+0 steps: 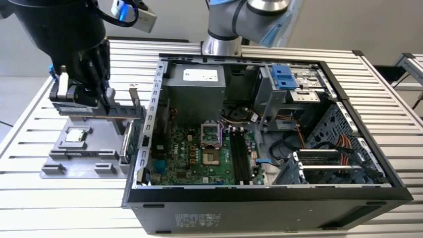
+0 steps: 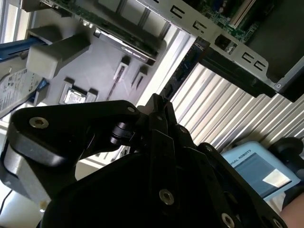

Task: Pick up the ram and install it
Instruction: 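Pick up the ram and move it above insertion slot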

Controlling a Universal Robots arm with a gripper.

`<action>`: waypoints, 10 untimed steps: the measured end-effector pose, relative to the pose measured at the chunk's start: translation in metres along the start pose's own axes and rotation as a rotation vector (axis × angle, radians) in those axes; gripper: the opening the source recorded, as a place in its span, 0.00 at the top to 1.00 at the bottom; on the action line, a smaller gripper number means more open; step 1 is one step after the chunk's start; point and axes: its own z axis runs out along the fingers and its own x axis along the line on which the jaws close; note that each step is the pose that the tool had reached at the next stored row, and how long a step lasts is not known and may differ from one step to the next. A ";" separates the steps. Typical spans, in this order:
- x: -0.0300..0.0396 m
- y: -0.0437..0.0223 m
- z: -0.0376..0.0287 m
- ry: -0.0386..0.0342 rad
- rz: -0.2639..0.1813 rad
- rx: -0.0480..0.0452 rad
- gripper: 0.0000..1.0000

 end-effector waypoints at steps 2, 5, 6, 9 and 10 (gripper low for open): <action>-0.0001 -0.0030 -0.0001 0.0001 0.000 -0.0001 1.00; -0.0003 -0.0075 -0.0002 0.0001 0.000 -0.0001 1.00; -0.0004 -0.0089 -0.0002 0.0001 0.000 -0.0001 1.00; -0.0006 -0.0134 -0.0003 0.0001 0.000 -0.0001 1.00; -0.0007 -0.0147 -0.0003 0.0001 0.000 -0.0001 1.00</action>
